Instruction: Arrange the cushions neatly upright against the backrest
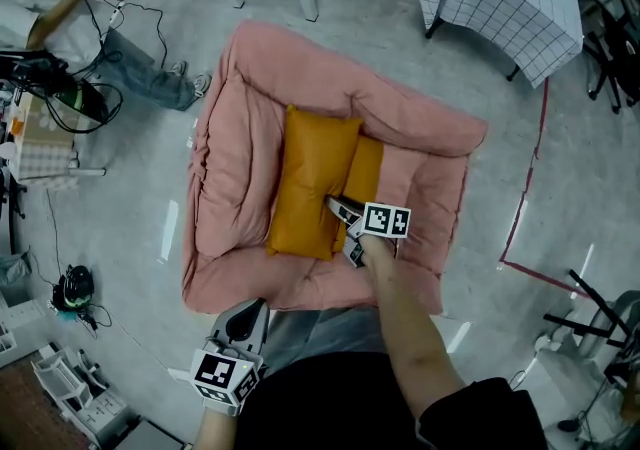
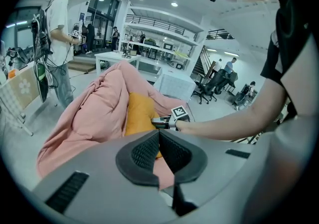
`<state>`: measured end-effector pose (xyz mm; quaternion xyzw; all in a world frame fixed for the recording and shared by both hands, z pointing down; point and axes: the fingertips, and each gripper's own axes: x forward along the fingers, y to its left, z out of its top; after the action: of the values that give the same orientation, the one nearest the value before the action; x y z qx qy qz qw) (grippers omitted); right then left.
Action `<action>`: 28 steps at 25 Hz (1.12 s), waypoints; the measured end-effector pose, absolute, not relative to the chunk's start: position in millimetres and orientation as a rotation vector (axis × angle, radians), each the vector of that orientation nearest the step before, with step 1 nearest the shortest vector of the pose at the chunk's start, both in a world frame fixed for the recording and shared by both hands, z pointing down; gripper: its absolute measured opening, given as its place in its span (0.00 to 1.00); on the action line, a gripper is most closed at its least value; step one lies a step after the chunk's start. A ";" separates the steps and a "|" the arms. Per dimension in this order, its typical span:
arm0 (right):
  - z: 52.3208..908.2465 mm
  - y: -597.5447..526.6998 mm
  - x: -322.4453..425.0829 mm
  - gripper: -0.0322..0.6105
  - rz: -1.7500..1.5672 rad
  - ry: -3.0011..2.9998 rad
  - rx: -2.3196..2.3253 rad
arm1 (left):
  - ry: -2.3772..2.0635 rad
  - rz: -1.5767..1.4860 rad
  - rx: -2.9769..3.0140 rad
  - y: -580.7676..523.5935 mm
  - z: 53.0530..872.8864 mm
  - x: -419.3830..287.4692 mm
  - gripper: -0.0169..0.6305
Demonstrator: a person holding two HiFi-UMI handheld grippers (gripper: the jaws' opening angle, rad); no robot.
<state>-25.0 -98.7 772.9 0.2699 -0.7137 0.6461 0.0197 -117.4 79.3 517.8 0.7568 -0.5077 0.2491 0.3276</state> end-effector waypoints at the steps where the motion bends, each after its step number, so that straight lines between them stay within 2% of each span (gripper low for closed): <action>1: 773.9 -98.7 -30.2 0.40 2.012 -2.206 0.838 | -1.337 0.649 1.975 79.8 517.5 -117.2 0.05; 8: 772.9 -100.0 -32.6 0.38 1.923 -2.196 0.828 | -1.366 0.610 1.960 77.4 516.6 -108.6 0.05; 17: 724.4 -104.5 18.9 0.38 1.486 -2.347 0.842 | -1.384 0.522 2.014 51.8 512.3 -96.2 0.05; 20: 694.3 -108.8 30.3 0.32 1.267 -2.425 0.887 | -1.376 0.490 2.056 38.9 506.5 -95.0 0.05; 25: 648.4 -117.2 45.1 0.11 1.047 -2.438 1.061 | -1.325 0.449 2.138 17.2 494.4 -102.5 0.05; 28: 619.7 -114.0 49.2 0.07 0.981 -2.428 1.179 | -1.269 0.438 2.200 6.9 490.5 -109.6 0.05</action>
<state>49.2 -114.0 619.7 0.4068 -0.8377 0.3386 0.1344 -109.6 6.9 490.5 0.8199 -0.4729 0.1633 0.2784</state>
